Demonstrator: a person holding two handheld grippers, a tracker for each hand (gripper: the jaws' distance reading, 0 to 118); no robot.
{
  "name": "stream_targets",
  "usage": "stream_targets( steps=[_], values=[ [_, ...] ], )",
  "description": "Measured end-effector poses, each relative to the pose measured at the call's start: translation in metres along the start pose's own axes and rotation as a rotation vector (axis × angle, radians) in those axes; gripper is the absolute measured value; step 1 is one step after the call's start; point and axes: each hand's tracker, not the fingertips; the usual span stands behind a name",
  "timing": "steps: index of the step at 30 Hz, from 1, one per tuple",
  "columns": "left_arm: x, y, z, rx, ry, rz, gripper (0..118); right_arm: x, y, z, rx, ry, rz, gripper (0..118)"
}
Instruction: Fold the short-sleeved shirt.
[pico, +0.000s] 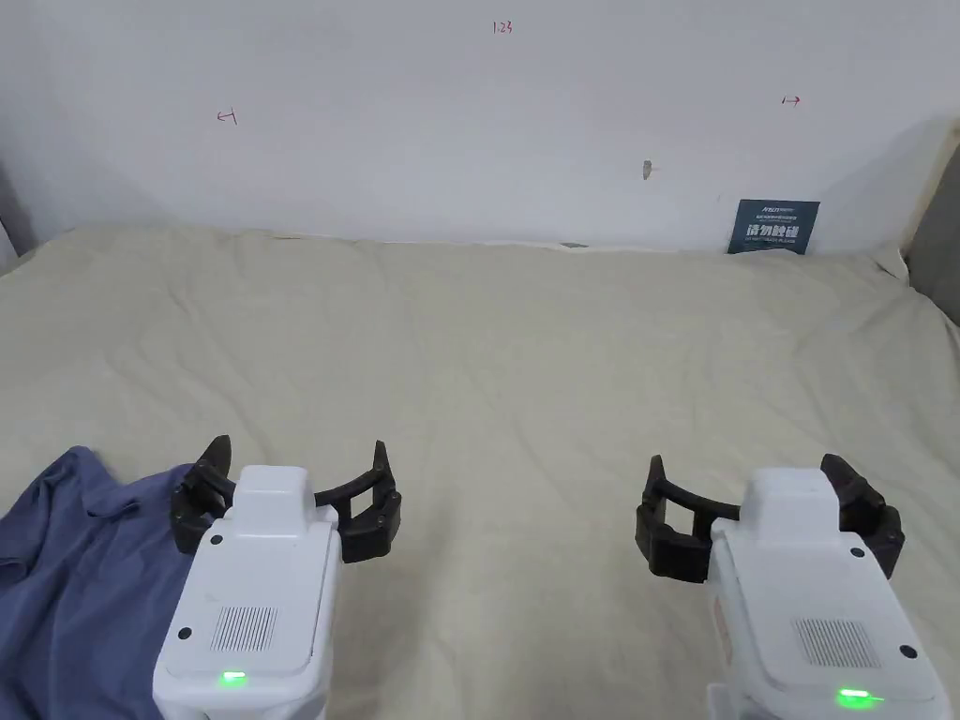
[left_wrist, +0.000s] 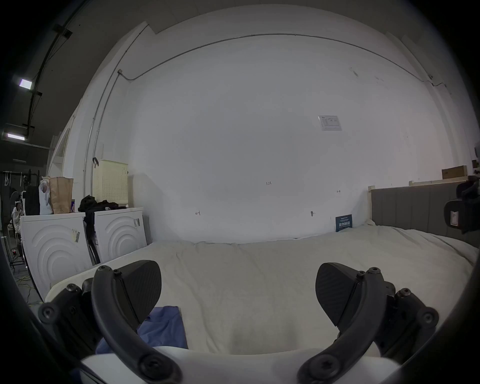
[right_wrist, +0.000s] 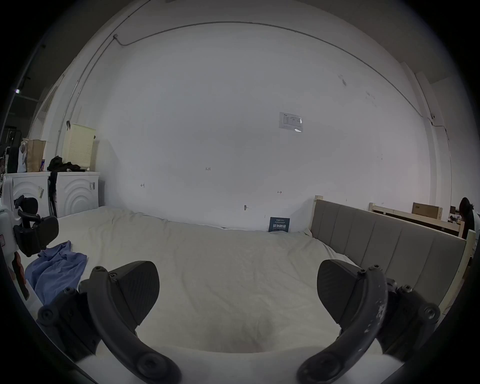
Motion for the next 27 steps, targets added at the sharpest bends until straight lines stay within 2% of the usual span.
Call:
stream_targets(
  steps=[24,26,27],
  values=[
    [-0.0013,0.0052,-0.0025,-0.001,0.008,0.031,118,0.0039,0.0022,-0.0018,-0.011,-0.002,-0.024,118],
    [-0.0007,0.0063,-0.0020,-0.008,0.004,0.041,113,0.0041,0.0024,-0.0021,-0.017,-0.003,-0.023,115],
    [-0.0008,0.0068,-0.0014,-0.010,-0.003,0.048,106,0.0043,0.0026,-0.0021,-0.019,-0.002,-0.024,107]
  ],
)
